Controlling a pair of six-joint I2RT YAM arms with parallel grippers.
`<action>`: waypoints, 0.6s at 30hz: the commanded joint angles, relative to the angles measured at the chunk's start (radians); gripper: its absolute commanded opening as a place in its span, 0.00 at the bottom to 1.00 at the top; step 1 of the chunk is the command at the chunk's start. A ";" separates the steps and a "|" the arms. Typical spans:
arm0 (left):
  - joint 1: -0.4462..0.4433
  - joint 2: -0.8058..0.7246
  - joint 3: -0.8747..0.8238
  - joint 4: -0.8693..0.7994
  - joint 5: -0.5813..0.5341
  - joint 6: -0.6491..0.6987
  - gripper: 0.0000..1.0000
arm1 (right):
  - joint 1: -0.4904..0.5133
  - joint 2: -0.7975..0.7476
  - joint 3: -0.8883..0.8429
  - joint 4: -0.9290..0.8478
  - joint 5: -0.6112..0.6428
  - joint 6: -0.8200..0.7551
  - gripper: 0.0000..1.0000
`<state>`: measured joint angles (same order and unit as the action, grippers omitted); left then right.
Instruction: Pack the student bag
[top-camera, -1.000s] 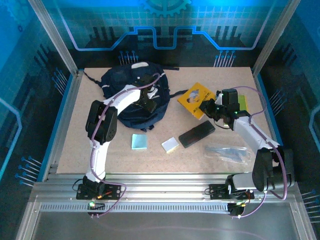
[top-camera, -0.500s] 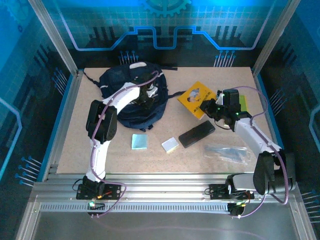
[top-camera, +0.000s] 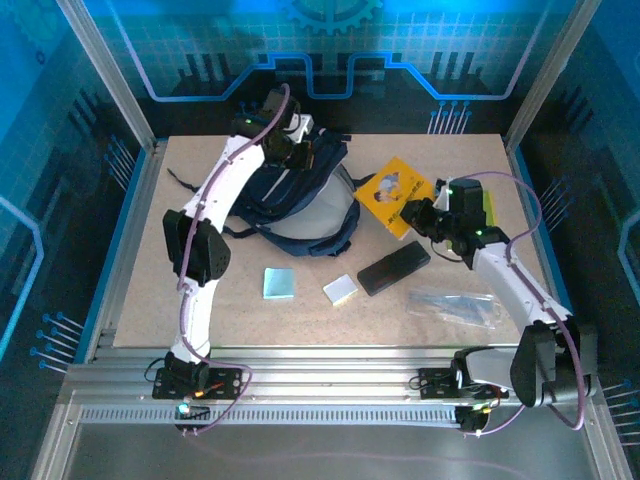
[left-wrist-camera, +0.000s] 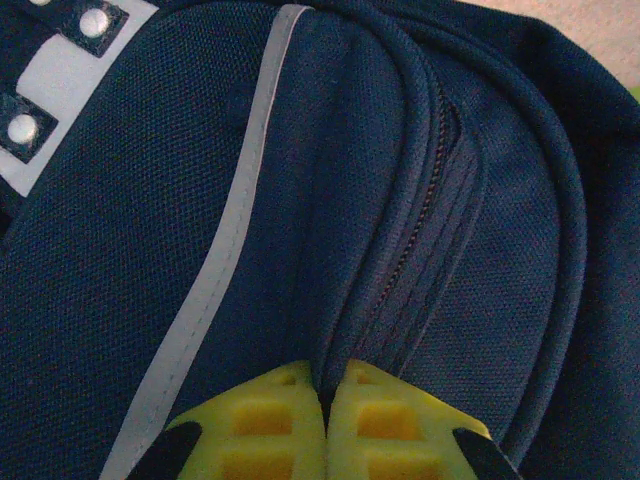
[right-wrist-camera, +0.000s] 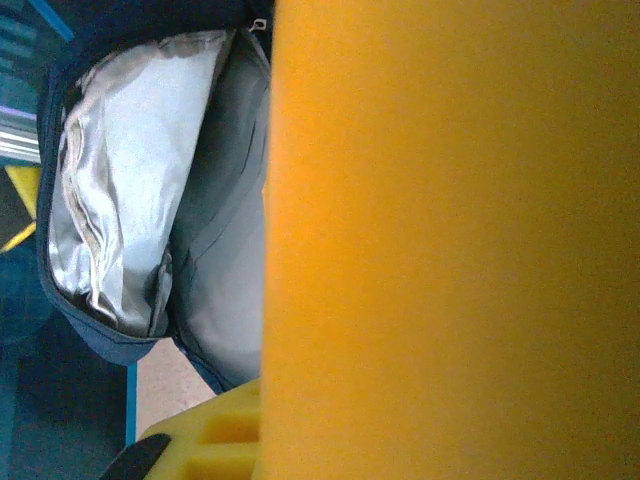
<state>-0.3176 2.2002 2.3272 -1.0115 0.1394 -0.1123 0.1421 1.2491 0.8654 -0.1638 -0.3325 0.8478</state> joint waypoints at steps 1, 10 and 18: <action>0.024 -0.040 0.056 0.038 0.114 -0.079 0.00 | 0.070 0.046 0.000 0.178 -0.054 0.055 0.00; 0.040 -0.060 0.062 0.112 0.194 -0.149 0.00 | 0.255 0.453 0.222 0.513 -0.106 0.208 0.00; 0.041 -0.058 0.052 0.150 0.251 -0.195 0.00 | 0.347 0.834 0.485 0.716 -0.086 0.356 0.00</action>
<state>-0.2802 2.2002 2.3295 -0.9508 0.3073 -0.2653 0.4686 2.0052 1.2423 0.3847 -0.4080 1.1477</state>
